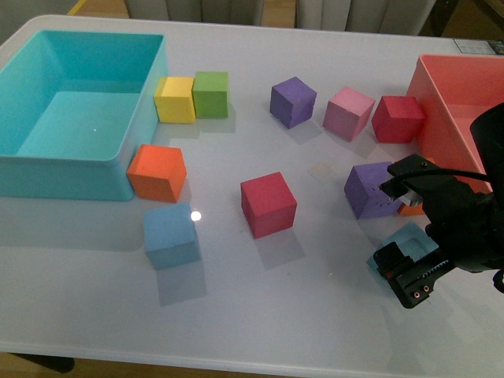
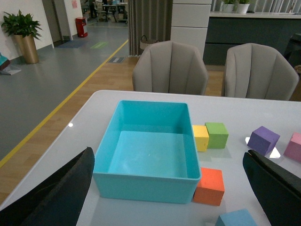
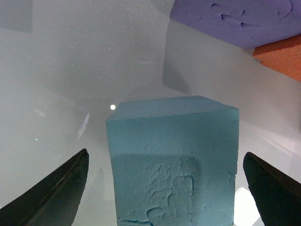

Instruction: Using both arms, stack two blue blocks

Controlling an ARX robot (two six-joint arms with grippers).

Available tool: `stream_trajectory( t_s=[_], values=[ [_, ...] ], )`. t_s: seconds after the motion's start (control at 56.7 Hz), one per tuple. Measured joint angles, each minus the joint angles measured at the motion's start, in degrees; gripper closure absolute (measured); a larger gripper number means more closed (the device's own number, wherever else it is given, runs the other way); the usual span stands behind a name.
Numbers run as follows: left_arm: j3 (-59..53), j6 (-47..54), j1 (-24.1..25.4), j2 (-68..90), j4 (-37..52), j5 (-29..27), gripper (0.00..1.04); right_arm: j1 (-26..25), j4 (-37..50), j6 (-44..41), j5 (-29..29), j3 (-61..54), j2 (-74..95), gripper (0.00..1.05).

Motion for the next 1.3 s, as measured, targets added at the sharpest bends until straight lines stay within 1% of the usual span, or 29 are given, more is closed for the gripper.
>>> stream_trajectory(
  t_s=[0.141, 0.159, 0.212, 0.229, 0.317, 0.388, 0.494, 0.67, 0.846, 1.005, 1.111, 1.304],
  values=[
    [0.0, 0.0, 0.0, 0.0, 0.0, 0.0, 0.09, 0.1, 0.5, 0.2, 0.0, 0.5, 1.5, 0.09],
    [0.0, 0.0, 0.0, 0.0, 0.0, 0.0, 0.09, 0.2, 0.5, 0.3, 0.1, 0.5, 1.7, 0.10],
    [0.0, 0.0, 0.0, 0.0, 0.0, 0.0, 0.09, 0.3, 0.8, 0.3, 0.2, 0.5, 1.9, 0.18],
    [0.0, 0.0, 0.0, 0.0, 0.0, 0.0, 0.09, 0.3, 0.9, 0.3, 0.2, 0.5, 2.0, 0.24],
    [0.0, 0.0, 0.0, 0.0, 0.0, 0.0, 0.09, 0.3, 1.6, 0.2, 0.1, -0.3, 1.8, 0.43],
    [0.0, 0.0, 0.0, 0.0, 0.0, 0.0, 0.09, 0.3, 1.7, -0.1, -0.2, -1.3, 0.8, 0.51],
    [0.0, 0.0, 0.0, 0.0, 0.0, 0.0, 0.09, 0.3, 1.6, -0.3, -2.3, -3.5, -2.5, 0.57],
    [0.0, 0.0, 0.0, 0.0, 0.0, 0.0, 0.09, 0.3, -1.1, 0.4, -6.1, -4.1, -10.8, 0.61],
    [0.0, 0.0, 0.0, 0.0, 0.0, 0.0, 0.09, 0.6, -4.5, 3.6, -7.3, 1.8, -14.0, 0.62],
    [0.0, 0.0, 0.0, 0.0, 0.0, 0.0, 0.09, 2.6, -5.5, 5.7, -6.3, 10.2, -11.0, 0.63],
    [0.0, 0.0, 0.0, 0.0, 0.0, 0.0, 0.09, 4.2, -7.1, 6.4, -4.7, 16.7, -6.9, 0.64],
    [0.0, 0.0, 0.0, 0.0, 0.0, 0.0, 0.09, 8.6, -12.9, 7.5, -1.6, 31.6, 4.5, 0.64]
  ],
)
